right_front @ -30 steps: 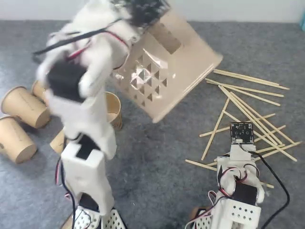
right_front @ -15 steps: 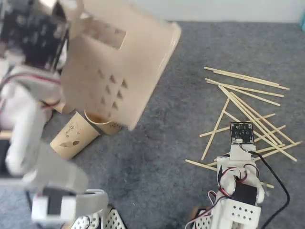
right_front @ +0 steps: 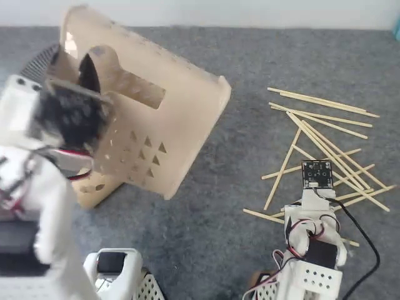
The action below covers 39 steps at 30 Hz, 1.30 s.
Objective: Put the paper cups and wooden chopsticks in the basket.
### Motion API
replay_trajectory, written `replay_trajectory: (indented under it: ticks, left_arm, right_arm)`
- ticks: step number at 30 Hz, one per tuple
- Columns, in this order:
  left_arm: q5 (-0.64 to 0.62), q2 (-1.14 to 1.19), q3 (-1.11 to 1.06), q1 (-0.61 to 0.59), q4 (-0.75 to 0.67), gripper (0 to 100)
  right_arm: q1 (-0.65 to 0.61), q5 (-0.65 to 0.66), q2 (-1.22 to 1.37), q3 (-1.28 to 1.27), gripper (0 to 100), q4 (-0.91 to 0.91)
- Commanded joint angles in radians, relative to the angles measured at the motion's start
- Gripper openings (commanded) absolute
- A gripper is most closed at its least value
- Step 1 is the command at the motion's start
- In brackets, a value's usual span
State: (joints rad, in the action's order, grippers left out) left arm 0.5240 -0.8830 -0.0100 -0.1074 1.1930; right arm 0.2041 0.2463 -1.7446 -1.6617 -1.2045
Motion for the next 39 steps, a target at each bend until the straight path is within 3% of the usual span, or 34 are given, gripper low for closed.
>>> replay_trajectory:
  ticks: [1, 5, 11, 17, 22, 25, 27, 30, 34, 37, 39]
  left_arm:
    - [0.014, -0.265, -0.383, 0.025, -0.338, 1]
    - [0.014, -0.433, -0.659, 0.025, -0.562, 1]
    - [0.097, -0.545, -0.886, 0.081, -0.747, 1]
    - [0.149, -0.583, -0.915, 0.226, -0.764, 1]
    - [0.316, -0.583, -0.944, 0.265, -0.769, 1]
    - [0.496, -0.589, -1.0, 0.281, -0.801, 1]
    - [0.491, -0.591, -1.036, 0.287, -0.864, 1]
    - [0.42, -0.591, -1.121, 0.299, -1.062, 1]
    - [0.342, -0.591, -1.339, 0.327, -1.473, 1]
    - [0.486, -0.583, -1.526, 0.407, -1.714, 1]
    - [0.557, -0.589, -1.603, 0.456, -1.778, 1]
  right_arm:
    - [0.005, 0.015, 0.004, 0.029, 0.7, -0.004]
    - [0.002, 0.015, 0.004, 0.029, 0.7, -0.004]
    - [0.001, 0.015, 0.004, 0.028, 0.7, -0.002]
    - [0.001, 0.015, 0.004, 0.028, 0.7, -0.002]
    - [0.002, 0.015, 0.004, 0.028, 0.7, -0.002]
    - [0.001, 0.015, 0.004, 0.028, 0.7, -0.002]
    - [0.001, 0.015, 0.004, 0.029, 0.7, -0.002]
    - [0.002, 0.015, 0.004, 0.031, 0.7, -0.002]
    - [0.005, 0.015, 0.004, 0.031, 0.7, -0.002]
    - [0.005, 0.015, 0.004, 0.031, 0.7, -0.002]
    - [0.005, 0.015, 0.004, 0.031, 0.7, -0.002]
